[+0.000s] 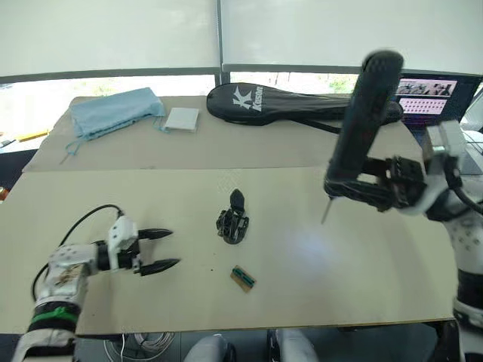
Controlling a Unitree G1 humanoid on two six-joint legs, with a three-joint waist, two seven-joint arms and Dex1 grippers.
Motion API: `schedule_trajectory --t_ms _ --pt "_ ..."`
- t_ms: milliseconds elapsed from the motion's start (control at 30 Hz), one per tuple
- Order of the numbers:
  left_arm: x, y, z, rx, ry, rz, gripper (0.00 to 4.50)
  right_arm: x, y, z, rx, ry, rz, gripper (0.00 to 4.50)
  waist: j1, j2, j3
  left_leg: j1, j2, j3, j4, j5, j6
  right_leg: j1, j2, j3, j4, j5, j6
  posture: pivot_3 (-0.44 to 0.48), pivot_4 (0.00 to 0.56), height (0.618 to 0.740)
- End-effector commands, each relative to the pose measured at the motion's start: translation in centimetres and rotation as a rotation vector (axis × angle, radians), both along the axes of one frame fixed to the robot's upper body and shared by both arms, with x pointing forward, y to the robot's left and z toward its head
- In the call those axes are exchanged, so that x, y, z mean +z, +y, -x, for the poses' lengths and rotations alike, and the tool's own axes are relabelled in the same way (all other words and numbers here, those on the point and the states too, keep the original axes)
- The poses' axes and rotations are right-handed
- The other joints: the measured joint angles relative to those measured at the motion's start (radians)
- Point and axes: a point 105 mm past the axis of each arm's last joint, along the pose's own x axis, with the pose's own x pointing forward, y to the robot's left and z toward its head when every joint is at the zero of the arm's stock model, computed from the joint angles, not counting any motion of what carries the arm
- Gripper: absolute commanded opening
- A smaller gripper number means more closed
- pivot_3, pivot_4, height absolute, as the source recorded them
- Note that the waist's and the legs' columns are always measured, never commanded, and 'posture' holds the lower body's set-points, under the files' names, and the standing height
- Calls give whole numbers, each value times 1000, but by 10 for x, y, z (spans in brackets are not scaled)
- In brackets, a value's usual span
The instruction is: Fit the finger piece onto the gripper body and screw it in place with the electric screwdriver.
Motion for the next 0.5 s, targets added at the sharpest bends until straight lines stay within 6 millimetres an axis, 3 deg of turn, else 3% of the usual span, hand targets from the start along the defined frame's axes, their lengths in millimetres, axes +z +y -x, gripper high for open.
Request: schedule_trajectory --t_ms 33,167,300,433,500 --pt "20 4 11 -38 -82 -4 4446 7 -12 23 -36 -124 48 1936 12 1 3 0 0 0 0 0 0 0 0 0 -1 0 1 0 150 740" --pt "25 0 14 -54 -105 0 4446 0 -14 29 -66 -119 32 1936 16 1 7 -1 0 0 2 -1 -1 1 0 0 -1 1 2 0 150 740" --pt "25 -15 20 -134 -99 4 4446 2 -2 33 -39 -136 -2 1936 14 0 7 1 0 0 3 -1 -4 2 0 1 1 2 2 0 150 740" --pt "26 -41 27 -237 -99 16 4446 12 26 40 53 -155 -69 1936 9 0 8 1 0 0 3 1 -2 2 0 1 3 2 2 0 150 740" --pt "23 -62 31 -312 -97 12 4446 18 52 45 136 -175 -132 1936 5 -1 8 2 0 0 3 1 -2 2 0 1 4 2 2 0 150 740"
